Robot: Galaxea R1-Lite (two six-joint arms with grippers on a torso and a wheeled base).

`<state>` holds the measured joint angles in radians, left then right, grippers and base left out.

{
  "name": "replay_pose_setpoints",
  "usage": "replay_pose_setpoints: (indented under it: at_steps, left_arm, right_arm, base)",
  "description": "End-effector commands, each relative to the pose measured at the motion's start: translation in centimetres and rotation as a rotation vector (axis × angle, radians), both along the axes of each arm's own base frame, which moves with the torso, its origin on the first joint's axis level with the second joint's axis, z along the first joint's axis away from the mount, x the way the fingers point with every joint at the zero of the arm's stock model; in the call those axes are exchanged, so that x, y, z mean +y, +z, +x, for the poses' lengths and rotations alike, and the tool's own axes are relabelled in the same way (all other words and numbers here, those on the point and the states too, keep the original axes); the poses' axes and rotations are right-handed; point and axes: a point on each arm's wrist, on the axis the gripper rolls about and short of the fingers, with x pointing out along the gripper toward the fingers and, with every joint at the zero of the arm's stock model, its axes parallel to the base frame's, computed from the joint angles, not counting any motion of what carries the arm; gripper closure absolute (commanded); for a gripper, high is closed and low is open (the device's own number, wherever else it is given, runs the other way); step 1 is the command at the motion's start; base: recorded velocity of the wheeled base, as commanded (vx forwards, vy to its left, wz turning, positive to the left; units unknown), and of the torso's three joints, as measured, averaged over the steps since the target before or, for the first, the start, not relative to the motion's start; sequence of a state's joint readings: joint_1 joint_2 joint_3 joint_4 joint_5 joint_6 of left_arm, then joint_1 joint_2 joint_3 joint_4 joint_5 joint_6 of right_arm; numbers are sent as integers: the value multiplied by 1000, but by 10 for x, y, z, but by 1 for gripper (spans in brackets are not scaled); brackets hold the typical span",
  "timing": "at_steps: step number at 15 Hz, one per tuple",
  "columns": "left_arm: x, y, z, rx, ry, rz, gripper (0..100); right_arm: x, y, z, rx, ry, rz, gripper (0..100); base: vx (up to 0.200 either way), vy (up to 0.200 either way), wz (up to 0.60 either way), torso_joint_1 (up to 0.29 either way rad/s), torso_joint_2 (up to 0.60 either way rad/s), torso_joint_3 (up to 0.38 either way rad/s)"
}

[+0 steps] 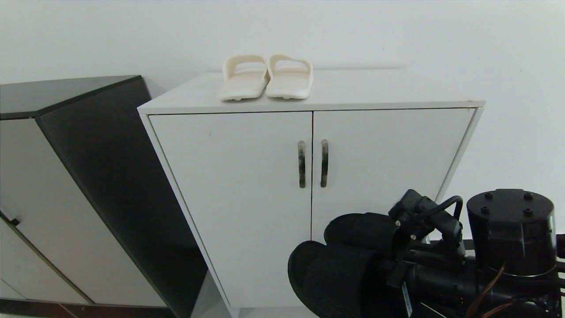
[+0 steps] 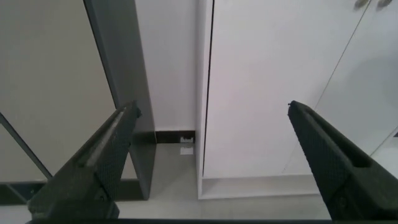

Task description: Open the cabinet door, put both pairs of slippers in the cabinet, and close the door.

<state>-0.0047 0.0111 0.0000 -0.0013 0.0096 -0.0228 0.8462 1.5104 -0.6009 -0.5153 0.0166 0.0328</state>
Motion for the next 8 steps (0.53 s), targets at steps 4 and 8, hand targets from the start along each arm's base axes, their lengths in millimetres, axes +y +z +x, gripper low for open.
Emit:
replay_pose_setpoints:
  at_steps: [4, 8]
  left_arm:
    - [-1, 34, 6, 32, -44, -33, 0]
    - [-13, 85, 73, 205, -418, -152, 0]
  right_arm:
    - [1, -6, -3, 15, 12, -18, 100]
    - [0, -2, -7, 3, 18, -7, 100]
  base:
    - [0, 0, 0, -61, 448, 379]
    - [0, 0, 0, -7, 234, 216]
